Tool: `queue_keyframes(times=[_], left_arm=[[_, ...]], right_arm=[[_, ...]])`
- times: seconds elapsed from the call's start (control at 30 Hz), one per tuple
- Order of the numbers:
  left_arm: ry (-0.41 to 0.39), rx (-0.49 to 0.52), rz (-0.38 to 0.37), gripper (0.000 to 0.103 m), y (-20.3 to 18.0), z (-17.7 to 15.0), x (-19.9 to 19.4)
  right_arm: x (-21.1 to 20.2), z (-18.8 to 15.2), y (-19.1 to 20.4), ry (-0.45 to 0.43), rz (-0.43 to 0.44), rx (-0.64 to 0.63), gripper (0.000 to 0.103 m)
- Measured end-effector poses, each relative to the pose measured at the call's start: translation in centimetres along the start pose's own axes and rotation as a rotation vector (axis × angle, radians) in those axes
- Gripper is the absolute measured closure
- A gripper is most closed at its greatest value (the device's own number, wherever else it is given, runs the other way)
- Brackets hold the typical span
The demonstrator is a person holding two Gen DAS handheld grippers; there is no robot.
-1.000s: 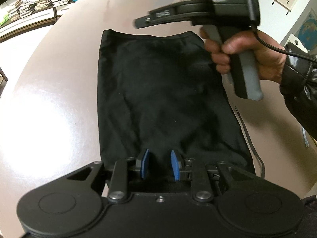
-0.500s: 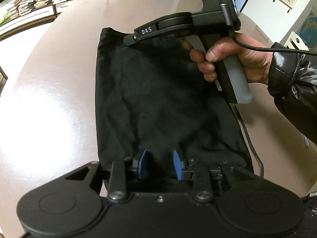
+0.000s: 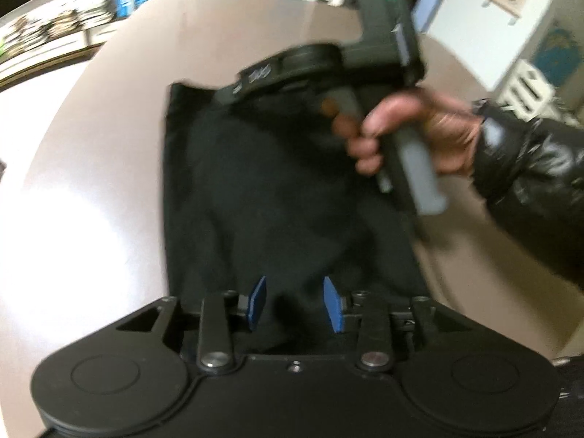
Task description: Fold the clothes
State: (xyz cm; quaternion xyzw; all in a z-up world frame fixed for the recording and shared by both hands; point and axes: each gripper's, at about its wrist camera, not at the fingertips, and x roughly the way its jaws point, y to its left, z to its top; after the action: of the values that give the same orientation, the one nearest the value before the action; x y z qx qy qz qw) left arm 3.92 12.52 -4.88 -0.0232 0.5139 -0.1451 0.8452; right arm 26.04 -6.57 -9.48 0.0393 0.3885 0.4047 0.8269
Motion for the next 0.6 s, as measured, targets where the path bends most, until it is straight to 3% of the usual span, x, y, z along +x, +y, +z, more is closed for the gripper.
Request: queue_keyframes(times=[0.23, 0.47, 0.6], left_arm=[[0.078, 0.087, -0.04, 0.066, -2.0, -0.1, 2.5], [0.076, 0.074, -0.061, 0.062, -1.2, -0.2, 3.2], [0.073, 0.084, -0.055, 0.061, -1.4, -0.3, 3.1]], right_arm=[[-2.2, -1.9, -1.0, 0.007, -0.015, 0.008, 0.096], [-2.5, -2.1, -2.3, -0.01, -0.091, 0.009, 0.103], [-2.2, -2.1, -3.2, -0.018, -0.087, 0.029, 0.103]])
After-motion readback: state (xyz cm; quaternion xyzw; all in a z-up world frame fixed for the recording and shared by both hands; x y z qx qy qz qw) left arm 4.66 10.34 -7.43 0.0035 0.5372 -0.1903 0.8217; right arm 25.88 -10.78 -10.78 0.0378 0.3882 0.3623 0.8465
